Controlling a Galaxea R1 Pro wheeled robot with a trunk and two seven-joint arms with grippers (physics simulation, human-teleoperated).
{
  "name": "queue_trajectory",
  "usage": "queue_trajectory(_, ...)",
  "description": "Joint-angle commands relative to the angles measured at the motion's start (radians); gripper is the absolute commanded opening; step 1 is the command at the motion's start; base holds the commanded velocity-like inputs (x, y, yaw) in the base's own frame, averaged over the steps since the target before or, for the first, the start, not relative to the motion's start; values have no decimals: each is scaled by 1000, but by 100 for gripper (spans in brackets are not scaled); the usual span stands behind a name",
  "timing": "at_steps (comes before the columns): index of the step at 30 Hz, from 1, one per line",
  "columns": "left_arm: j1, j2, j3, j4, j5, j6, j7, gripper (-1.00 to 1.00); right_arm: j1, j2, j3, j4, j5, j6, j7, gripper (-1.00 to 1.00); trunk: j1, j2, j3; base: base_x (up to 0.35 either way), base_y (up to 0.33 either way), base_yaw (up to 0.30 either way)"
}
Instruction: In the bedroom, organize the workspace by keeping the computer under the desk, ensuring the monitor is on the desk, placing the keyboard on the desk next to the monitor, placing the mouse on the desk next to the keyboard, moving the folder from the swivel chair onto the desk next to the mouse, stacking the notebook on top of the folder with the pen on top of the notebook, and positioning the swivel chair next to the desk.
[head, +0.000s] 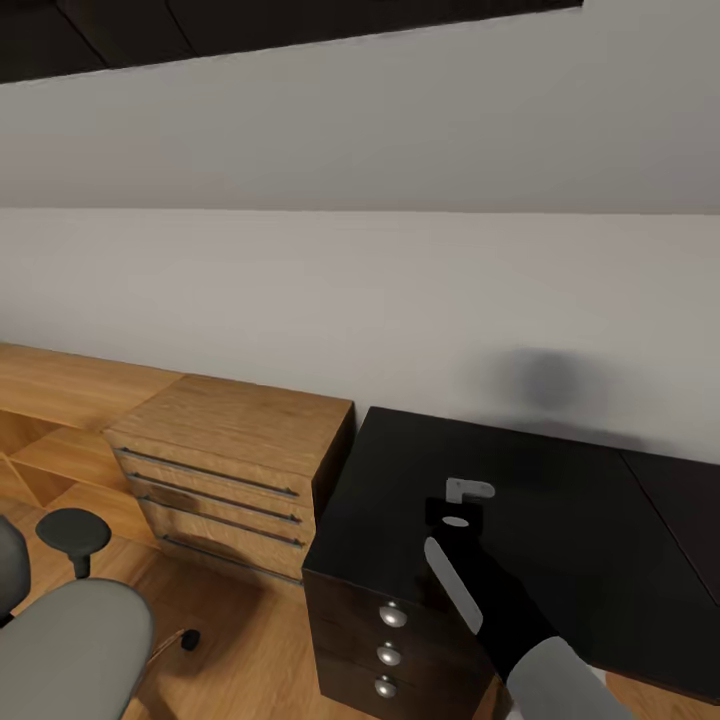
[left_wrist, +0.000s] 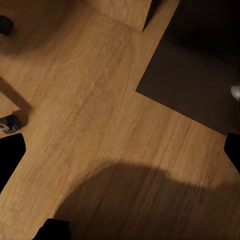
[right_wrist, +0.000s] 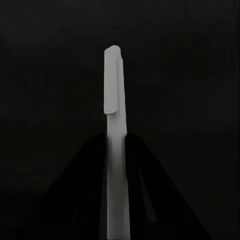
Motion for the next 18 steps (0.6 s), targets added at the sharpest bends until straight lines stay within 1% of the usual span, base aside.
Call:
queue_trajectory(1, -2, 1, -7, -2, 11, -8, 5, 100, 2, -13, 2, -55, -17, 21, -5, -100, -4, 7, 2, 0, 0, 0)
queue_trajectory(3, -2, 1, -7, -2, 11, -9, 5, 100, 16, -38, 2, -156, -53, 44, -7, -100, -12, 21, 8, 0, 0, 0)
queue_trajectory(4, -2, 1, -7, -2, 11, -9, 5, 100, 21, -45, 2, -178, -64, 48, -7, -100, -15, 28, 12, 0, 0, 0)
queue_trajectory(5, -2, 1, -7, -2, 11, -9, 5, 100, 34, -57, 2, -217, -87, 60, -9, -100, -19, 35, 15, 0, 0, 0)
queue_trajectory(6, -2, 1, -7, -2, 11, -9, 5, 100, 39, -63, 2, -234, -99, 66, -10, -100, -23, 42, 18, 0, 0, 0)
queue_trajectory(8, -2, 1, -7, -2, 11, -10, 5, 100, 53, -77, 1, -278, -137, 86, -12, -100, -31, 56, 24, 0, 0, 0)
queue_trajectory(11, -2, 1, -6, -2, 12, -10, 6, 100, 59, -83, 1, -297, -154, 95, -15, -100, -42, 77, 34, 0, 0, 0)
queue_trajectory(13, -2, 1, -5, -1, 12, -10, 5, 100, 60, -85, 1, -302, -159, 98, -18, -100, -50, 91, 40, 0, 0, -20)
queue_trajectory(18, -2, 1, -6, 0, 12, -9, 3, 100, 63, -96, 0, -312, -165, 99, -32, -100, -69, 126, 60, 0, 0, -154)
